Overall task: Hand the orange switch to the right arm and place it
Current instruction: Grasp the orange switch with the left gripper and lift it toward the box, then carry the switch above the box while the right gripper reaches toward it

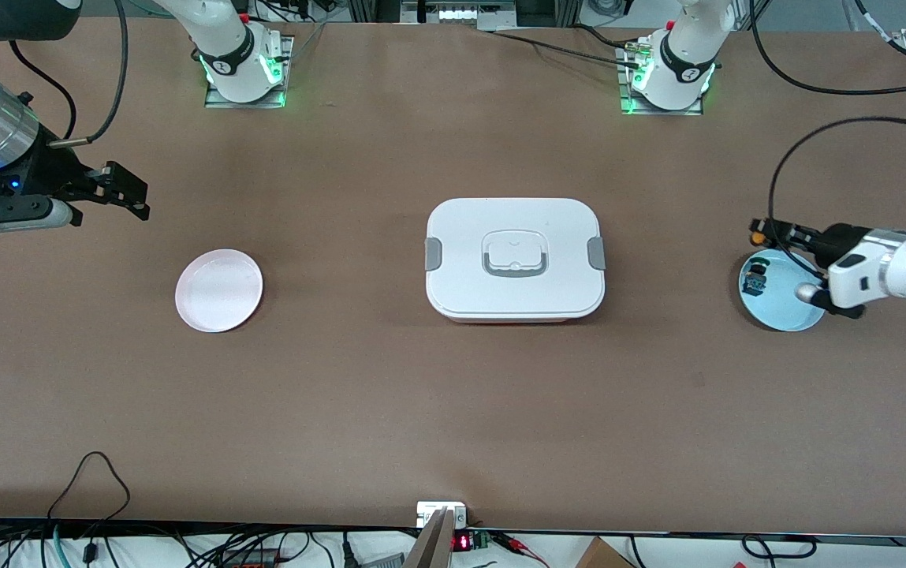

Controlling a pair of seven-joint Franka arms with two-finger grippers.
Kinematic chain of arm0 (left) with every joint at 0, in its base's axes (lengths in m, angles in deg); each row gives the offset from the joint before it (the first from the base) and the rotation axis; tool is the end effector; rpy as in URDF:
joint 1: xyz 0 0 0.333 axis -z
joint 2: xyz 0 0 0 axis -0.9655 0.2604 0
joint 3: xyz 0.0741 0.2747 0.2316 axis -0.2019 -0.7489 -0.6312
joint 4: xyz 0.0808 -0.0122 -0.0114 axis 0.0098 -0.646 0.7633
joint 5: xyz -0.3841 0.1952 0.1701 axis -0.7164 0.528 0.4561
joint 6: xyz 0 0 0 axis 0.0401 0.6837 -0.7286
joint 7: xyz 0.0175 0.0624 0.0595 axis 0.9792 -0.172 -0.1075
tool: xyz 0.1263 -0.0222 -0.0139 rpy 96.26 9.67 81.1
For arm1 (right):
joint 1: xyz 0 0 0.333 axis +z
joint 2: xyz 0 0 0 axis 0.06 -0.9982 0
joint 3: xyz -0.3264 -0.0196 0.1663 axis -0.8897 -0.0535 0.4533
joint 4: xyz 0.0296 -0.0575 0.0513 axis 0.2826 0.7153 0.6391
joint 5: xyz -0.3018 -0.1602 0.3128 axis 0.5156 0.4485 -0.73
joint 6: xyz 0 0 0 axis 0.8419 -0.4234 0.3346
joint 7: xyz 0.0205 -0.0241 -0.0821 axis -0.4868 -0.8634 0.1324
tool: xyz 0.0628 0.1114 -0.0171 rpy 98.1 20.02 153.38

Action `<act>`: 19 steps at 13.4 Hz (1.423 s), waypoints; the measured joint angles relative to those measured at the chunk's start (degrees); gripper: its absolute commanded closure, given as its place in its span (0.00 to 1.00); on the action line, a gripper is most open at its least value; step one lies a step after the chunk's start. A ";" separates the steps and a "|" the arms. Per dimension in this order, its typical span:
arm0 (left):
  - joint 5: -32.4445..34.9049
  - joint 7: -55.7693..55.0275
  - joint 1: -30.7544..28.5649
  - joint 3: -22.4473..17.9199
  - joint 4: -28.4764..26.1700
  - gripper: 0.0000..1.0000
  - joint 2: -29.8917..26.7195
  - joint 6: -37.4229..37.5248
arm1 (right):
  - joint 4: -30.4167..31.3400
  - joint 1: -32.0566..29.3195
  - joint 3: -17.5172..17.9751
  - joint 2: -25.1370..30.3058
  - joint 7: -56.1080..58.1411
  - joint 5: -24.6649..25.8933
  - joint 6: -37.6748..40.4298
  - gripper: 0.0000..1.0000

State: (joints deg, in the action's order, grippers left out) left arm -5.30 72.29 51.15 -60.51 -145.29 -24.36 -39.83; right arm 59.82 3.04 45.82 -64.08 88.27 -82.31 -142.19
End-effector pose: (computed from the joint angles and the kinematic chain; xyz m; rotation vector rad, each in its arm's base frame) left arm 0.6642 0.0562 0.3767 2.5318 -0.3546 -0.8324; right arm 0.6419 0.0748 0.6054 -3.1187 -0.1393 -0.0827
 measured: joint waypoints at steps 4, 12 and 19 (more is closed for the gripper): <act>-12.65 4.26 0.21 3.69 0.68 0.93 0.07 0.89 | 0.00 -0.29 -0.10 -0.02 -0.32 0.00 0.00 0.00; -27.40 38.57 0.25 9.49 -0.76 0.93 0.90 -5.52 | -2.28 -1.76 -1.56 0.11 -0.41 0.00 0.54 0.00; -38.35 67.23 0.45 16.88 -6.33 0.96 1.60 -16.63 | -0.58 -1.03 -0.75 -1.98 1.02 -13.70 5.87 0.00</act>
State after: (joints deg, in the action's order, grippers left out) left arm -43.65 139.52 51.60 -43.63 -151.62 -22.77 -56.47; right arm 59.23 2.01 45.07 -66.06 89.29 -96.02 -136.32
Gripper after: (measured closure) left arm 0.278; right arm 0.000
